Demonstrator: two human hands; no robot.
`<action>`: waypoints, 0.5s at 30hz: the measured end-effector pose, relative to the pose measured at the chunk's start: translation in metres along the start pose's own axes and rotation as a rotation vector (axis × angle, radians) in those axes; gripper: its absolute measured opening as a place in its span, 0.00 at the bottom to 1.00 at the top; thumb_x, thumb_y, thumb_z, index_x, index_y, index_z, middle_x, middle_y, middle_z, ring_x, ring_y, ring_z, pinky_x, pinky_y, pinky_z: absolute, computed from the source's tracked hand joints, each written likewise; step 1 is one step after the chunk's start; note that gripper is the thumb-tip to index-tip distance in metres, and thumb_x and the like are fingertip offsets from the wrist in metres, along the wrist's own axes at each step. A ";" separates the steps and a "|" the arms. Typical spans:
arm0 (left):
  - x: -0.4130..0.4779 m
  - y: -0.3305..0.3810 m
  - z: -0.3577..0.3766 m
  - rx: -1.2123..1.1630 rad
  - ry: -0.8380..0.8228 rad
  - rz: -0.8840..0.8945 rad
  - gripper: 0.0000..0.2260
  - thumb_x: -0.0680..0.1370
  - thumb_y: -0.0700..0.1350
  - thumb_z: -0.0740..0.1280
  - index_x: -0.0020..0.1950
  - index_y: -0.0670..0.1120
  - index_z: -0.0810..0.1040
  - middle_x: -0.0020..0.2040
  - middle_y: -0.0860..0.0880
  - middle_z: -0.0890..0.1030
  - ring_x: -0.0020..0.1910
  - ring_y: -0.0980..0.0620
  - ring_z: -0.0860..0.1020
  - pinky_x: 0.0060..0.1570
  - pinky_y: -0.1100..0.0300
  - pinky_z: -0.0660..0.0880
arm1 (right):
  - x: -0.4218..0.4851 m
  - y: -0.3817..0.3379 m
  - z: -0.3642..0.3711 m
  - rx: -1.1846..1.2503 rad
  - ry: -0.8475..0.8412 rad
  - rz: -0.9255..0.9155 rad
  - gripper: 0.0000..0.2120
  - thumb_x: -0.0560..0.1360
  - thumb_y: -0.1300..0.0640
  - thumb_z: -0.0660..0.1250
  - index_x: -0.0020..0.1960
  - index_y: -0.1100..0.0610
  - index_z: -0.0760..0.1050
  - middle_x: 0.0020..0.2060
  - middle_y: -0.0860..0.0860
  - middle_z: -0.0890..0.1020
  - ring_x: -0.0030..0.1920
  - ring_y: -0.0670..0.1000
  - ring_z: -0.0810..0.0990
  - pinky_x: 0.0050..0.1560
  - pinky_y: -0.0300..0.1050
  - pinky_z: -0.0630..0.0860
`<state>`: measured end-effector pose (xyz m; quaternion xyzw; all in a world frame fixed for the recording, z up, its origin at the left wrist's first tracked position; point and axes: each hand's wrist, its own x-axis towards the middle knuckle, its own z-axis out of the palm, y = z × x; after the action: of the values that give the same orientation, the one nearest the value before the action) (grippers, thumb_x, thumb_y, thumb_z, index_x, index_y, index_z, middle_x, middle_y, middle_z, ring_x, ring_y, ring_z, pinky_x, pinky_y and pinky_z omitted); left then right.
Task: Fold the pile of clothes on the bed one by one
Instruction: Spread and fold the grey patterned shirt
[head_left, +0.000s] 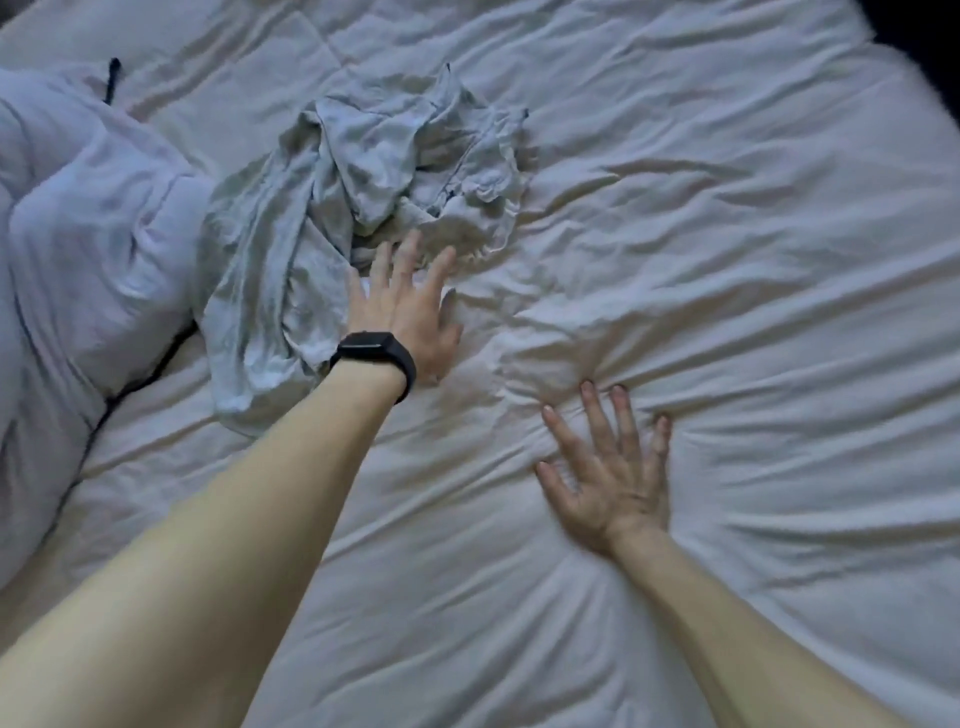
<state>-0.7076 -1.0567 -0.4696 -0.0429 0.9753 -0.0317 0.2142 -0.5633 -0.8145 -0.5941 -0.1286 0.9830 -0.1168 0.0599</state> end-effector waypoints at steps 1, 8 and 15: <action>0.018 0.003 -0.006 0.005 0.028 0.004 0.35 0.79 0.60 0.63 0.81 0.57 0.47 0.82 0.48 0.45 0.81 0.42 0.46 0.76 0.37 0.46 | 0.003 0.000 0.002 0.014 0.044 -0.007 0.33 0.73 0.32 0.60 0.77 0.37 0.63 0.82 0.50 0.57 0.81 0.58 0.55 0.74 0.72 0.44; 0.083 0.020 0.004 -0.036 0.005 -0.019 0.39 0.80 0.58 0.64 0.82 0.49 0.45 0.78 0.44 0.64 0.77 0.43 0.59 0.75 0.38 0.54 | 0.000 0.001 0.010 0.048 0.169 -0.034 0.33 0.73 0.34 0.66 0.76 0.40 0.68 0.80 0.51 0.63 0.80 0.58 0.59 0.76 0.71 0.47; 0.066 0.027 0.012 -0.140 0.175 -0.043 0.14 0.81 0.47 0.58 0.65 0.48 0.75 0.57 0.40 0.78 0.59 0.38 0.73 0.58 0.45 0.67 | 0.000 0.001 0.014 0.015 0.166 -0.013 0.32 0.72 0.34 0.65 0.76 0.38 0.68 0.80 0.50 0.63 0.80 0.57 0.59 0.76 0.70 0.45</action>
<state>-0.7642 -1.0365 -0.5101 -0.0759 0.9890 0.0281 0.1238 -0.5616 -0.8168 -0.6075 -0.1245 0.9828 -0.1347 -0.0218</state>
